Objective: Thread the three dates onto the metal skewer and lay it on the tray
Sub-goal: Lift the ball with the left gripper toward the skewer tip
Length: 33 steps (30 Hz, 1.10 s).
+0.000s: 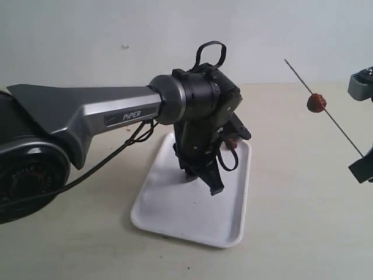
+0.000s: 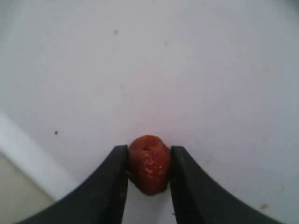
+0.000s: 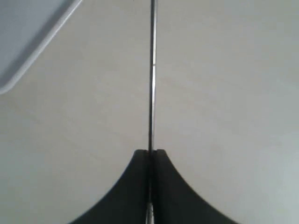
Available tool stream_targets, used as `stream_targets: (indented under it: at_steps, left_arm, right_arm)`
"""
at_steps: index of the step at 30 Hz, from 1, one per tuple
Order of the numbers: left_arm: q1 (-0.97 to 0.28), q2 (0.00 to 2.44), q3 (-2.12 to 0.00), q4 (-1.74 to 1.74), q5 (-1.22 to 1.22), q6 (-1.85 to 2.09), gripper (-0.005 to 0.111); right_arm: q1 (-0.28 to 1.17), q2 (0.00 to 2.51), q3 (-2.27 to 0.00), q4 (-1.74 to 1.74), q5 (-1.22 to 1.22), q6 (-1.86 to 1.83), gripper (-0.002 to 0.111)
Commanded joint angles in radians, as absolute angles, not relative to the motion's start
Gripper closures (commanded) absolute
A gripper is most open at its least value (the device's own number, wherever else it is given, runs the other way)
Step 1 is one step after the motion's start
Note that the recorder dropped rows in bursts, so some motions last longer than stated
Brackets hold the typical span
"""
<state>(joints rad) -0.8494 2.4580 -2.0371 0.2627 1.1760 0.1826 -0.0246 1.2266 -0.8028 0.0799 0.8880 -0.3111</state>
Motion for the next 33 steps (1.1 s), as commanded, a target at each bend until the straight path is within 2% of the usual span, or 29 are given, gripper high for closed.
stream_targets:
  at_steps: [1, 12, 19, 28, 33]
  left_arm:
    - [-0.847, 2.43, -2.038, 0.292, 1.196, 0.243, 0.076]
    - [-0.847, 2.326, -2.038, 0.228, 1.205, 0.487, 0.076]
    - [-0.802, 2.256, -2.038, 0.042, 1.221, 0.727, 0.076]
    - [-0.79, 2.199, -2.036, 0.053, 1.221, 0.864, 0.076]
    - [-0.79, 2.174, -2.036, -0.176, 1.221, 1.157, 0.076]
  right_arm:
    - [-0.026, 1.222, -0.808, 0.064, 0.921, -0.303, 0.108]
    - [-0.026, 1.199, -0.808, -0.028, 1.09, -0.314, 0.108]
    - [-0.023, 1.201, -0.758, 0.048, 1.173, -0.538, 0.108]
    - [-0.023, 1.215, -0.716, 0.182, 1.172, -0.794, 0.108]
    - [-0.023, 1.244, -0.716, 0.182, 1.112, -0.818, 0.108]
